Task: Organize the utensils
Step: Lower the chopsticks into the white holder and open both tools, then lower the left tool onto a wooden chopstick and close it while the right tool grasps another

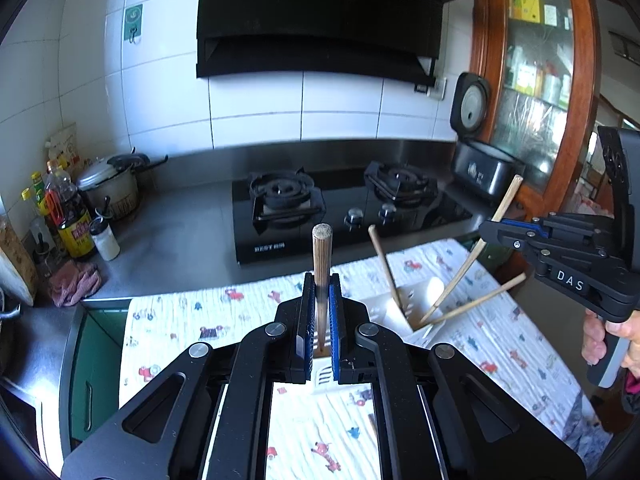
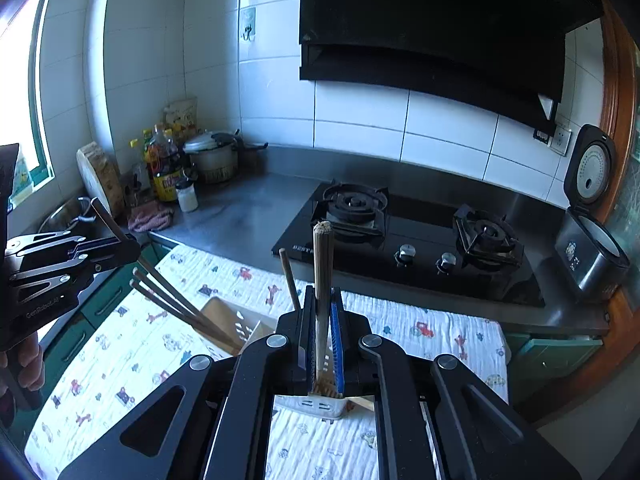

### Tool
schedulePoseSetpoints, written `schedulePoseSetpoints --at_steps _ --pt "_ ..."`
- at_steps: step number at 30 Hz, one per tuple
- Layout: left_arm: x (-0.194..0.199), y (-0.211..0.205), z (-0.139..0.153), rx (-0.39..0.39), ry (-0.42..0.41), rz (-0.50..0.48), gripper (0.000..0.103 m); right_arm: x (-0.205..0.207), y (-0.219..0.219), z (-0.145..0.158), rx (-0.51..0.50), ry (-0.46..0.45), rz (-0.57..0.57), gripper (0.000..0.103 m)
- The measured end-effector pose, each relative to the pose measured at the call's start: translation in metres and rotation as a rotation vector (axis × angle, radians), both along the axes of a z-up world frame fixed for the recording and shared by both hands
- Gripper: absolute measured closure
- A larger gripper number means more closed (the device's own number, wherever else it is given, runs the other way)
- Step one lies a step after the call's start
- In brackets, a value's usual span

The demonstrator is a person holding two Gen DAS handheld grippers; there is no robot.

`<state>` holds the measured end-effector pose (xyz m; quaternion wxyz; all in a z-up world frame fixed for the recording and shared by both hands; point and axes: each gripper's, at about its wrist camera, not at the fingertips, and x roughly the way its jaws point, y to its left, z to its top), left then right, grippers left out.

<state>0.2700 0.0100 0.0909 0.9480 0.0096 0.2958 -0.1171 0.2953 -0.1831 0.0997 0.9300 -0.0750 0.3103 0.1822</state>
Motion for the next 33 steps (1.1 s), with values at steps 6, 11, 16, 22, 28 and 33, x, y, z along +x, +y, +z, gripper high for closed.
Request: schedulePoseSetpoints --at_steps 6,11,16,22,28,33 --pt "0.0 -0.002 -0.006 0.02 0.011 -0.006 0.097 0.002 -0.001 -0.012 0.002 0.023 -0.011 0.096" --pt "-0.001 -0.001 -0.003 0.005 0.007 -0.006 0.096 -0.001 -0.005 -0.013 0.011 0.017 -0.018 0.093" --pt "-0.013 0.001 0.009 -0.01 -0.024 -0.013 0.095 -0.016 -0.011 0.003 0.005 -0.047 -0.025 0.08" --pt "-0.046 0.005 0.025 -0.035 -0.074 -0.014 0.089 -0.062 -0.019 0.023 -0.012 -0.142 -0.006 0.067" --pt "-0.086 0.008 0.014 -0.045 -0.073 -0.016 0.078 -0.115 -0.029 0.005 0.031 -0.126 0.026 0.059" --pt "-0.114 0.013 -0.015 -0.052 -0.027 -0.017 0.07 -0.15 -0.027 -0.041 0.035 -0.038 0.042 0.056"
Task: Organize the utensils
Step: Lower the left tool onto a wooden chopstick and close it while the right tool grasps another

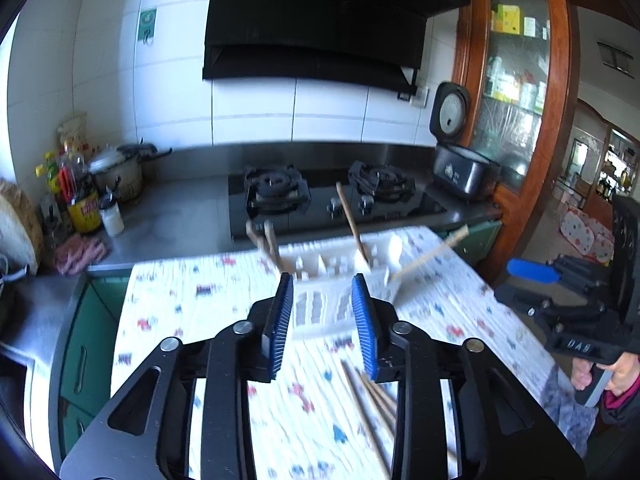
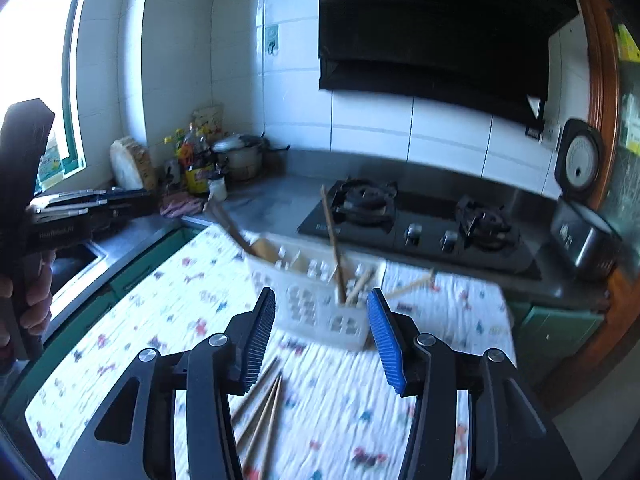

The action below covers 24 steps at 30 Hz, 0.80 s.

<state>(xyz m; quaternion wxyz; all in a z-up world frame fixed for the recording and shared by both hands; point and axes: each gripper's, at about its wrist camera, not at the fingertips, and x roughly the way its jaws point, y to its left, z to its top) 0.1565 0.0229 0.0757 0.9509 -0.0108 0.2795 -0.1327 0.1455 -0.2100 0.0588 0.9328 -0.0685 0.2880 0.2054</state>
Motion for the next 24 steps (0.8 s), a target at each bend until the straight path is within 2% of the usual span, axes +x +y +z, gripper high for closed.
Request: schedulePoseSetpoints --at_steps 2,13,24 --pt "-0.01 0.001 -0.014 0.011 0.017 0.008 0.067 -0.012 0.003 -0.019 -0.008 0.038 0.014 0.056" --pt "-0.046 0.014 -0.088 0.001 0.163 0.068 0.065 -0.06 0.009 -0.11 -0.013 0.199 0.004 0.059" --pt "-0.068 0.017 -0.144 0.004 0.281 0.091 0.064 -0.068 0.016 -0.169 -0.017 0.343 0.008 0.075"
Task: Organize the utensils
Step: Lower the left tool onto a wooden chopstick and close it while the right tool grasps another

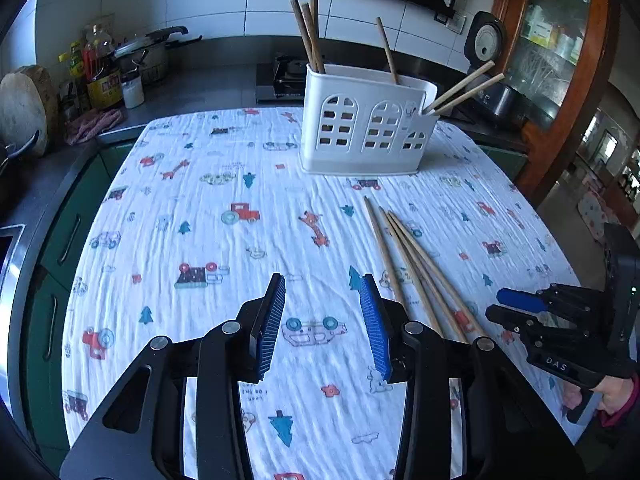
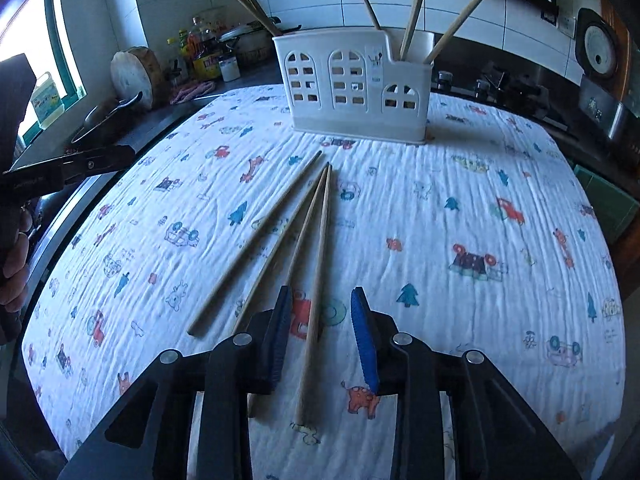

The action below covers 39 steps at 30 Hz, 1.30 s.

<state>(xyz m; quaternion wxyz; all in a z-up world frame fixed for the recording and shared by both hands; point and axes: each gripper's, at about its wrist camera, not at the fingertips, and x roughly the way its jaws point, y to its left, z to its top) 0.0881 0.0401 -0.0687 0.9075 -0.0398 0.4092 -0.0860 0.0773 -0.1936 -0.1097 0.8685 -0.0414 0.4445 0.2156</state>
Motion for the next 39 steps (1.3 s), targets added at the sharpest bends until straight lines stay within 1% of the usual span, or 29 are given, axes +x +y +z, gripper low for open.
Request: schedulePoseSetpoints --at_steps 6,10,12,20,26,28,29,32,36,39 --pt "-0.007 -0.002 -0.017 -0.02 0.043 0.003 0.064 0.004 0.006 -0.012 0.004 0.032 0.011 0.084" --pt "-0.01 -0.01 -0.023 -0.028 0.057 -0.013 0.064 0.005 0.008 -0.018 -0.006 0.041 0.005 0.086" --pt "-0.012 -0.016 -0.025 -0.026 0.062 -0.031 0.064 0.006 0.007 -0.02 -0.002 0.047 0.001 0.09" --pt "-0.012 -0.037 -0.035 -0.039 0.09 -0.081 0.064 0.005 0.007 -0.026 -0.016 0.053 -0.003 0.091" --pt "-0.011 -0.053 -0.047 -0.046 0.122 -0.124 0.064 0.003 0.01 -0.027 -0.052 0.028 0.004 0.096" --pt "-0.01 -0.057 -0.051 -0.053 0.129 -0.13 0.064 0.002 0.009 -0.026 -0.052 0.023 0.001 0.096" --pt "-0.009 -0.059 -0.053 -0.058 0.133 -0.133 0.067 0.002 0.008 -0.026 -0.048 0.022 -0.001 0.096" --pt "-0.005 -0.065 -0.058 -0.069 0.142 -0.14 0.071 0.0 0.003 -0.021 -0.033 0.018 -0.013 0.096" --pt "0.003 -0.07 -0.066 -0.084 0.16 -0.134 0.078 -0.002 -0.002 -0.007 -0.022 -0.011 -0.025 0.096" --pt "0.009 -0.072 -0.072 -0.086 0.174 -0.126 0.078 -0.003 -0.006 0.007 -0.01 -0.041 -0.034 0.096"
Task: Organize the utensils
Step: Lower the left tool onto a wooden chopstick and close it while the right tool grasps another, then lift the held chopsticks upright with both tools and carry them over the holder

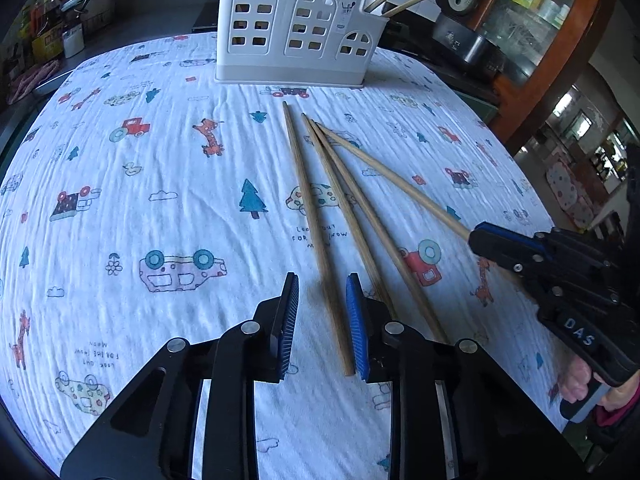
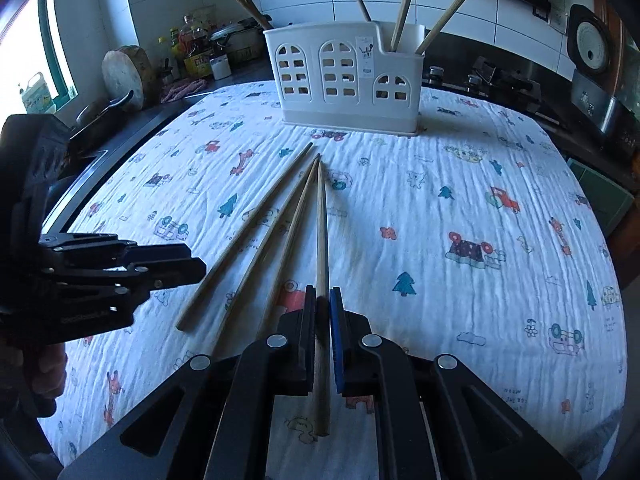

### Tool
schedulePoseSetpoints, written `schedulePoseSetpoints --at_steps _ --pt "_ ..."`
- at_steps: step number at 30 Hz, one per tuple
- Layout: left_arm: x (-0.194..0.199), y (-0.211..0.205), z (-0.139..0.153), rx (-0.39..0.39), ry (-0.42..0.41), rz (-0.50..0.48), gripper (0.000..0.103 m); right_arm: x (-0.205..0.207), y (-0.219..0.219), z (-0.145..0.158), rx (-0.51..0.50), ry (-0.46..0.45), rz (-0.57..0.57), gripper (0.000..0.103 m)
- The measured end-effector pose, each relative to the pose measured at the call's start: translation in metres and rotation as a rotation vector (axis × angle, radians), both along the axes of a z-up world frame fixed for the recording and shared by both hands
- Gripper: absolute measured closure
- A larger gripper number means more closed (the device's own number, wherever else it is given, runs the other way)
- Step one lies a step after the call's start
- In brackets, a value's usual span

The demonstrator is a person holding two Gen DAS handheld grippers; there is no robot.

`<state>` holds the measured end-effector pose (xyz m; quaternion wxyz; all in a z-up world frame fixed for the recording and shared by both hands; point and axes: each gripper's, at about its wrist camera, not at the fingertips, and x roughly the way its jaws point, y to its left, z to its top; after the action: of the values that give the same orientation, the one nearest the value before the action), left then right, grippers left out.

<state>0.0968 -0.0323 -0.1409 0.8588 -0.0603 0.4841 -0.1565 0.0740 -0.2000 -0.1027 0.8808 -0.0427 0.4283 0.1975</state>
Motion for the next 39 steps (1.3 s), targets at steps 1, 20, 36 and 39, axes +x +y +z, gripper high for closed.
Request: schedulePoseSetpoints --at_steps 1,20,36,39 --pt "0.002 -0.001 -0.002 0.004 0.005 0.004 0.079 0.0 -0.001 0.004 0.003 -0.007 -0.002 0.096" --pt "0.008 -0.013 0.0 0.078 -0.011 0.005 0.096 -0.005 -0.006 0.058 0.032 -0.125 -0.006 0.096" --pt "0.0 0.02 0.096 0.041 -0.248 0.015 0.097 0.018 -0.004 0.084 0.054 -0.154 0.008 0.096" --pt "0.001 0.021 0.109 0.053 -0.286 0.005 0.097 0.026 -0.002 0.089 0.054 -0.158 0.019 0.096"
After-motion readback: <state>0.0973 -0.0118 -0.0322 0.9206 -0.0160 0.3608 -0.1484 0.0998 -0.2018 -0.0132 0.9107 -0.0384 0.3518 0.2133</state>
